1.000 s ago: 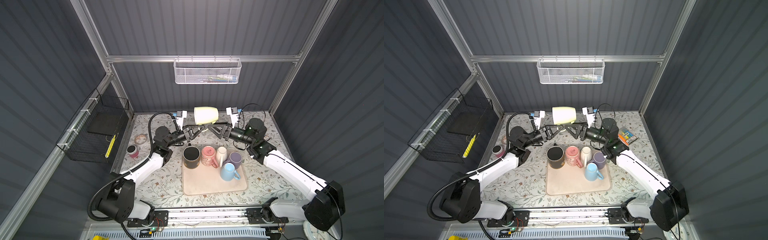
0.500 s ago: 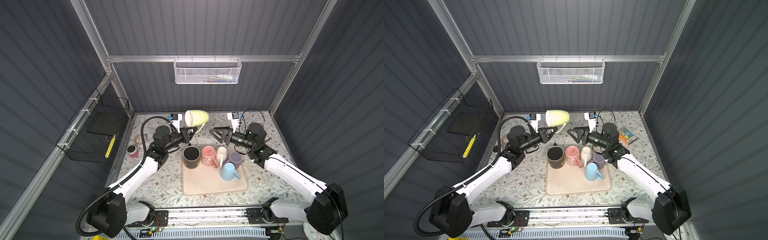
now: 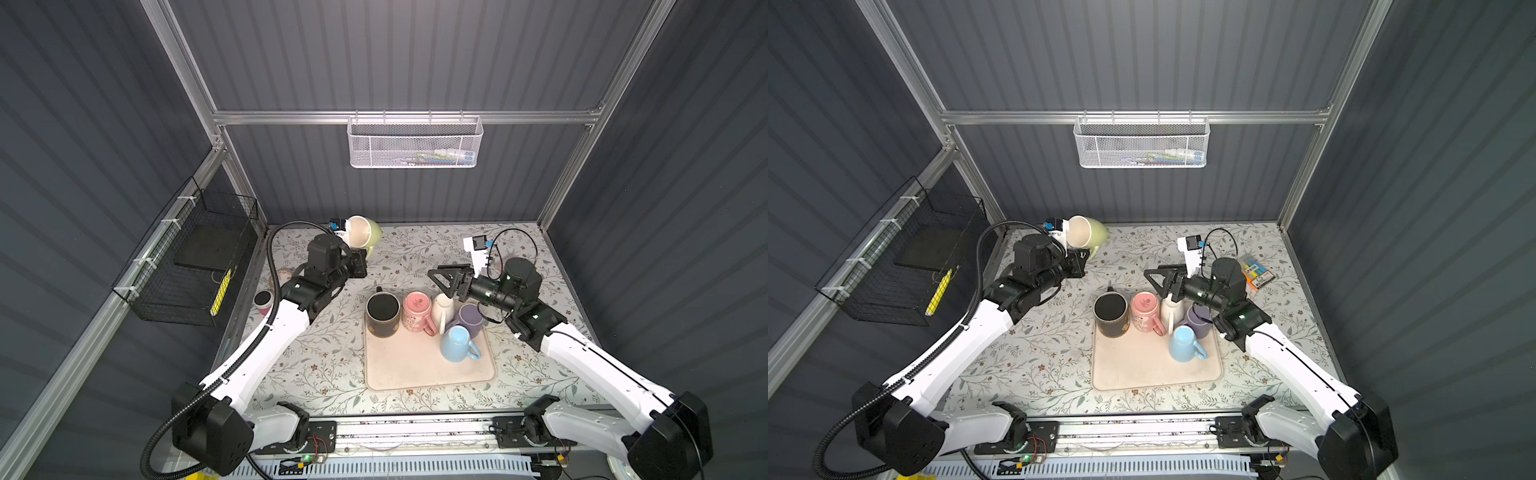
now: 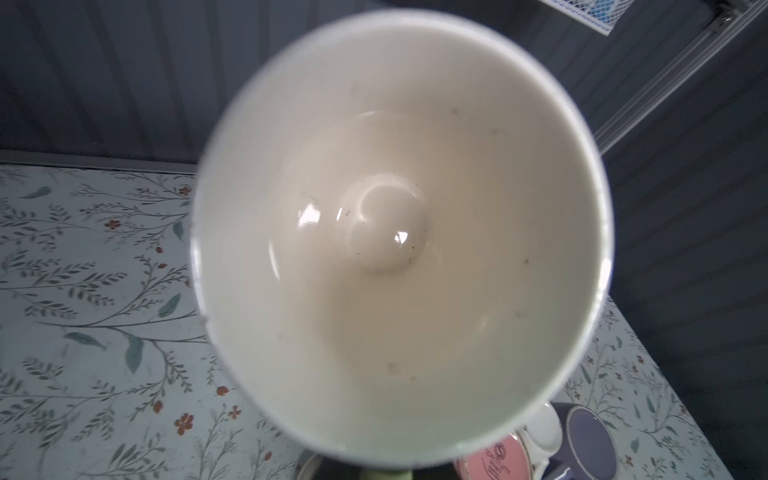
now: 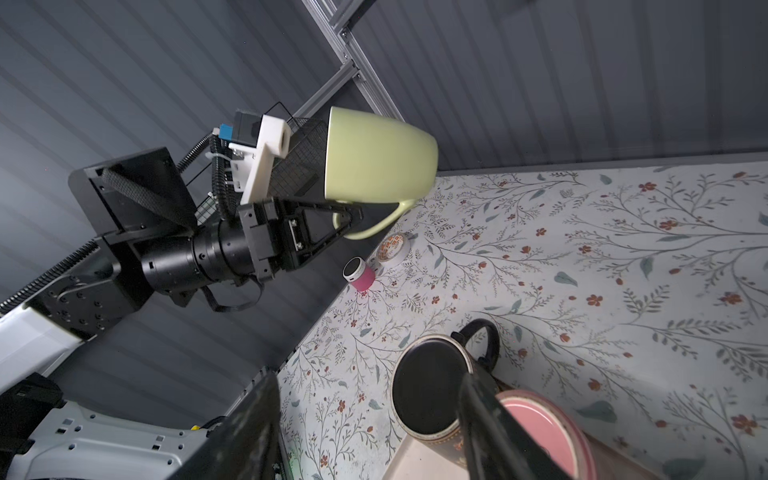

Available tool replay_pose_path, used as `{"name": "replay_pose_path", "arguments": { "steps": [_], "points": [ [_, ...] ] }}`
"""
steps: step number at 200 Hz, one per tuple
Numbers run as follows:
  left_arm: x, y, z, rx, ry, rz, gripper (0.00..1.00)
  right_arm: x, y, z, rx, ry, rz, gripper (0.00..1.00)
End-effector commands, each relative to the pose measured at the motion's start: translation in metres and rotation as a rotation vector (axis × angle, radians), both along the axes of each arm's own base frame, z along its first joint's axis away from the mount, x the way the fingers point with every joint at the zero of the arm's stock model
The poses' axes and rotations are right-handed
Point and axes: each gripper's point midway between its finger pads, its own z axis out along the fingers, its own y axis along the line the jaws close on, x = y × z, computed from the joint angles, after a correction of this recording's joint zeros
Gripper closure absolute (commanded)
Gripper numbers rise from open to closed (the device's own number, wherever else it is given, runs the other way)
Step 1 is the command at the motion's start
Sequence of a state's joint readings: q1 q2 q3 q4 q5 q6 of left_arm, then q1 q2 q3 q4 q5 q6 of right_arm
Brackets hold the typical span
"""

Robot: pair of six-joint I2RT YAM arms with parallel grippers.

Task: Turn the mug right side up
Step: 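Open the right gripper and pull the left gripper back holding the mug upright, then lower the light green mug onto the table with the left gripper and release it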

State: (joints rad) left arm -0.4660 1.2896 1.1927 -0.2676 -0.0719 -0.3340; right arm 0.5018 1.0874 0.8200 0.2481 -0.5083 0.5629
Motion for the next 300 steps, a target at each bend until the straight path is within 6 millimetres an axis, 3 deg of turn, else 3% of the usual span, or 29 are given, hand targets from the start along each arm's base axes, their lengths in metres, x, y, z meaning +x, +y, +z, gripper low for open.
{"name": "replay_pose_path", "arguments": {
  "steps": [1, 36, 40, 80, 169, 228, 300],
  "points": [
    [0.013, 0.025, 0.008, 0.167, -0.002, 0.105, 1.00, -0.001, -0.009, -0.009, -0.040, 0.007, -0.039, 0.33],
    [0.029, 0.041, -0.014, 0.279, 0.088, 0.168, 1.00, -0.007, -0.012, -0.024, -0.064, 0.043, -0.043, 0.33],
    [0.033, 0.042, -0.001, 0.269, 0.070, 0.177, 1.00, -0.008, -0.013, -0.027, -0.066, 0.045, -0.043, 0.33],
    [0.055, 0.064, -0.013, 0.291, 0.131, 0.238, 1.00, -0.016, -0.012, -0.047, -0.084, 0.049, -0.012, 0.25],
    [0.109, 0.096, -0.063, 0.334, 0.273, 0.300, 1.00, -0.021, -0.006, -0.080, -0.088, 0.111, 0.039, 0.18],
    [0.141, 0.118, -0.089, 0.291, 0.363, 0.332, 1.00, -0.024, -0.001, -0.081, -0.069, 0.119, 0.060, 0.19],
    [0.167, 0.136, -0.129, 0.286, 0.458, 0.340, 1.00, -0.027, 0.003, -0.082, -0.065, 0.123, 0.078, 0.21]
  ]
}}
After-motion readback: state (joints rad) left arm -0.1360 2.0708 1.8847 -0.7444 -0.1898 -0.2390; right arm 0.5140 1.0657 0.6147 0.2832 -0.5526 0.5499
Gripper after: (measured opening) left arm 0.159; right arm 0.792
